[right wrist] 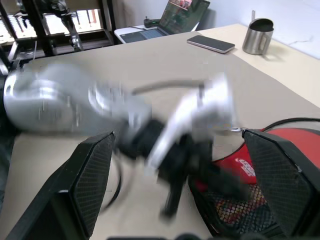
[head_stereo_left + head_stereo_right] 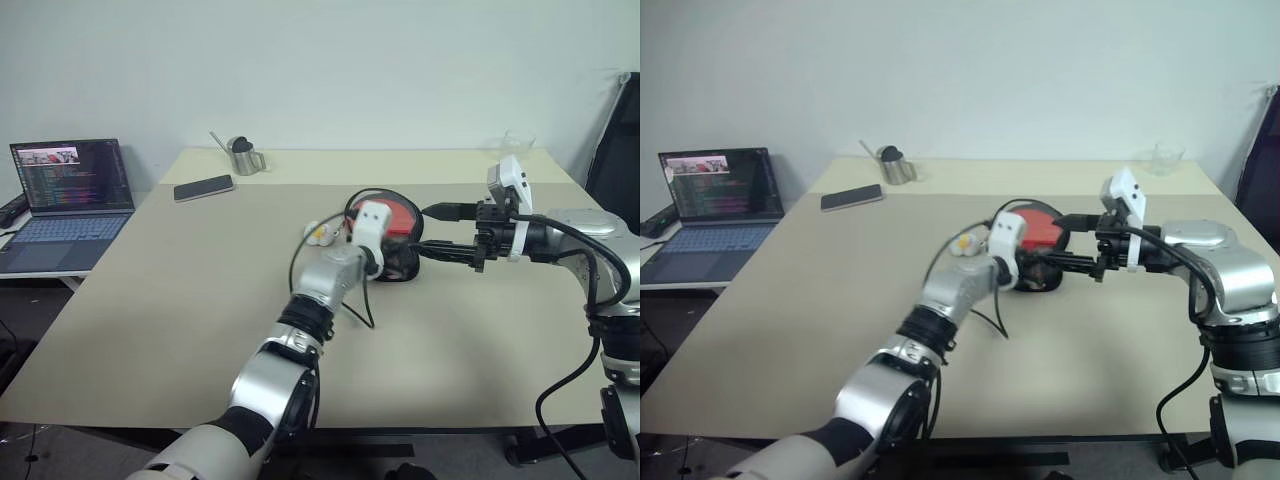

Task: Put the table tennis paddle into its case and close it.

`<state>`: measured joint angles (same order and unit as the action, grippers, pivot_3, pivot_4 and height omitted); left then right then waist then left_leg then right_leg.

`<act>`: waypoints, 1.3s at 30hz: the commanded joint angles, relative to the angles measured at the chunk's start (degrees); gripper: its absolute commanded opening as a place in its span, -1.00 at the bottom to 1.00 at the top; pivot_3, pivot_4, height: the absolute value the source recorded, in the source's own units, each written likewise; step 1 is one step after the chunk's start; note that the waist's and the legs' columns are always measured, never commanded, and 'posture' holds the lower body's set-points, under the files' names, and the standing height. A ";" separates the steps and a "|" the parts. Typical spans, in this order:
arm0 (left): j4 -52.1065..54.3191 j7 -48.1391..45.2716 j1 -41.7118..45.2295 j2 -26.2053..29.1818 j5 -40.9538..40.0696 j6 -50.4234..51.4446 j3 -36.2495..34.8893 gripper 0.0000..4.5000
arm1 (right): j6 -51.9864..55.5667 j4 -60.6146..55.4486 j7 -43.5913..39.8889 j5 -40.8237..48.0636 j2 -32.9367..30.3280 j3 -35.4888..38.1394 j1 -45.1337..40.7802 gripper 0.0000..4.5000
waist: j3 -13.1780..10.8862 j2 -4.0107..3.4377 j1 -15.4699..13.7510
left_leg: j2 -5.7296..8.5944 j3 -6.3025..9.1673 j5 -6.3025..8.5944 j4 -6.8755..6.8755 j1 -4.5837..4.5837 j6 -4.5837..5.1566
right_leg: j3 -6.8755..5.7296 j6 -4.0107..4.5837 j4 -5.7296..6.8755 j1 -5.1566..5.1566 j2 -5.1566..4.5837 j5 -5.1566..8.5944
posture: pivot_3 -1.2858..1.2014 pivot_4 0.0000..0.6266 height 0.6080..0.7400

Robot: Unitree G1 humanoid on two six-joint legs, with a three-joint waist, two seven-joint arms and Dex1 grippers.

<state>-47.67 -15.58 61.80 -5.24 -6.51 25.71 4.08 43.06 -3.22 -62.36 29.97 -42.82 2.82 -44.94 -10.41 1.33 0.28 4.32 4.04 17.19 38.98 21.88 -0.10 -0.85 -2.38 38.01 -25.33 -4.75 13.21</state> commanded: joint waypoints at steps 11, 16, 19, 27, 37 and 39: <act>37.68 -34.58 -10.37 27.20 -18.77 8.02 -8.01 -0.99 | 11.41 23.84 42.98 -2.54 19.75 15.87 -9.75 1.00 | 0.02 -0.04 1.32 | -0.05 -0.05 -0.04 0.03 0.00 -0.05 | 0.14 0.09 0.06 -0.08 0.03 -0.09 | 0.03 -0.52 1.00; 48.37 -39.69 -17.95 39.40 -24.69 13.34 -13.45 -0.99 | 11.29 34.13 48.24 -0.24 23.09 20.99 -13.00 1.00 | 0.03 -0.05 1.32 | 0.00 -0.02 -0.03 -0.02 0.04 -0.04 | 0.11 0.09 -0.11 -0.07 0.01 -0.09 | 0.03 -0.52 1.00; 51.43 -41.27 -22.32 43.70 -26.29 14.16 -15.58 -0.99 | 12.97 37.51 49.32 2.01 23.95 23.92 -13.84 1.00 | 0.03 -0.05 1.40 | 0.00 0.00 -0.03 -0.01 0.04 -0.02 | 0.10 0.08 -0.08 -0.02 0.02 -0.09 | 0.03 -0.52 1.00; 59.92 -39.87 -31.07 48.30 -31.59 16.83 -20.22 -0.99 | 13.31 44.64 52.55 4.36 25.94 28.37 -13.94 1.00 | 0.03 -0.05 1.58 | -0.03 -0.03 -0.04 -0.01 -0.03 0.01 | 0.13 0.09 0.00 0.02 0.05 -0.09 | 0.03 -0.52 1.00; 61.99 -36.32 -33.40 48.63 -33.32 17.44 -20.33 -0.99 | 15.74 45.24 54.39 6.46 29.42 30.16 -12.91 1.00 | 0.03 -0.05 1.58 | -0.04 -0.04 -0.05 0.00 -0.05 0.02 | 0.15 0.09 0.02 0.02 0.06 -0.09 | 0.03 -0.52 1.00; 61.87 -36.07 -33.40 48.77 -33.34 17.33 -20.15 -0.99 | 16.23 44.56 55.02 7.15 30.67 30.42 -12.55 1.00 | 0.03 -0.05 1.58 | -0.05 -0.04 -0.05 0.00 -0.06 0.02 | 0.15 0.09 0.02 0.02 0.07 -0.09 | 0.03 -0.52 1.00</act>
<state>12.21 -51.89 27.90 42.45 -38.85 43.48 -14.51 58.59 42.92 -7.88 35.22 -12.76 32.47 -57.34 -10.38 1.28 1.87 4.27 4.00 17.14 38.98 21.82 -0.08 -0.71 -2.29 38.03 -25.31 -4.68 13.12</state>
